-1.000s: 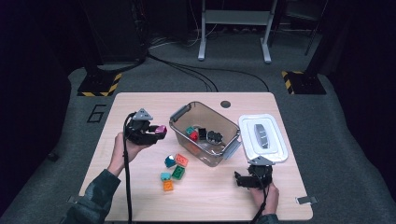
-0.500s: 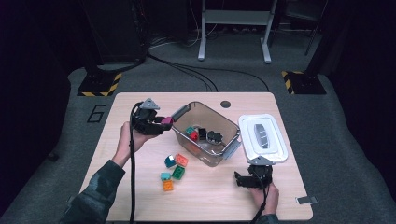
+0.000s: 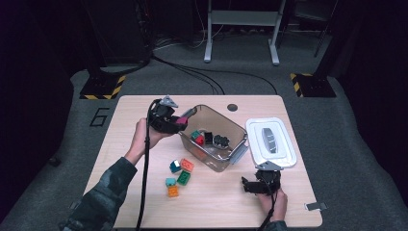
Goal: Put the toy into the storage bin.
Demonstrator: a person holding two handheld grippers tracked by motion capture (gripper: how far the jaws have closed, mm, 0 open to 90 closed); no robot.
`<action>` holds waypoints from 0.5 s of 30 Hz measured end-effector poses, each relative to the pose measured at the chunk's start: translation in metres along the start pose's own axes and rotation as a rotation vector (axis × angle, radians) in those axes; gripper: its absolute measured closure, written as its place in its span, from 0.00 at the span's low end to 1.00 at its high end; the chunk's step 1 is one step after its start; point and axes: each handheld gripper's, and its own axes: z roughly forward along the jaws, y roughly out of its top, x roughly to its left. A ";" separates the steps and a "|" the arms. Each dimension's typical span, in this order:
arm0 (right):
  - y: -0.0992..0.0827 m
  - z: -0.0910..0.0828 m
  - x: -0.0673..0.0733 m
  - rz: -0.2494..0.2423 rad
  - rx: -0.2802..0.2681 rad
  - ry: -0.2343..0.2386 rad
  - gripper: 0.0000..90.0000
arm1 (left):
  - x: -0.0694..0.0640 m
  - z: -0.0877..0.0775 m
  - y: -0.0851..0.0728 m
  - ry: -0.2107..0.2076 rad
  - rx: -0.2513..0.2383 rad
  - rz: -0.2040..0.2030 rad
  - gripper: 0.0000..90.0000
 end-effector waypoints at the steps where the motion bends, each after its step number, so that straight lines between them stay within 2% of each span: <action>1: 0.000 0.000 0.000 -0.001 0.000 0.000 0.06 | 0.000 0.002 0.001 -0.002 0.005 0.003 0.62; 6: 0.000 0.000 0.000 0.000 0.000 0.000 0.06 | -0.003 0.016 0.009 -0.056 0.067 0.028 0.62; 11: 0.000 0.000 0.000 0.000 0.000 0.000 0.06 | -0.006 0.028 0.013 -0.075 0.121 0.047 0.62; 15: 0.000 0.000 0.000 0.000 0.000 0.001 0.06 | -0.009 0.036 0.015 -0.092 0.144 0.057 0.62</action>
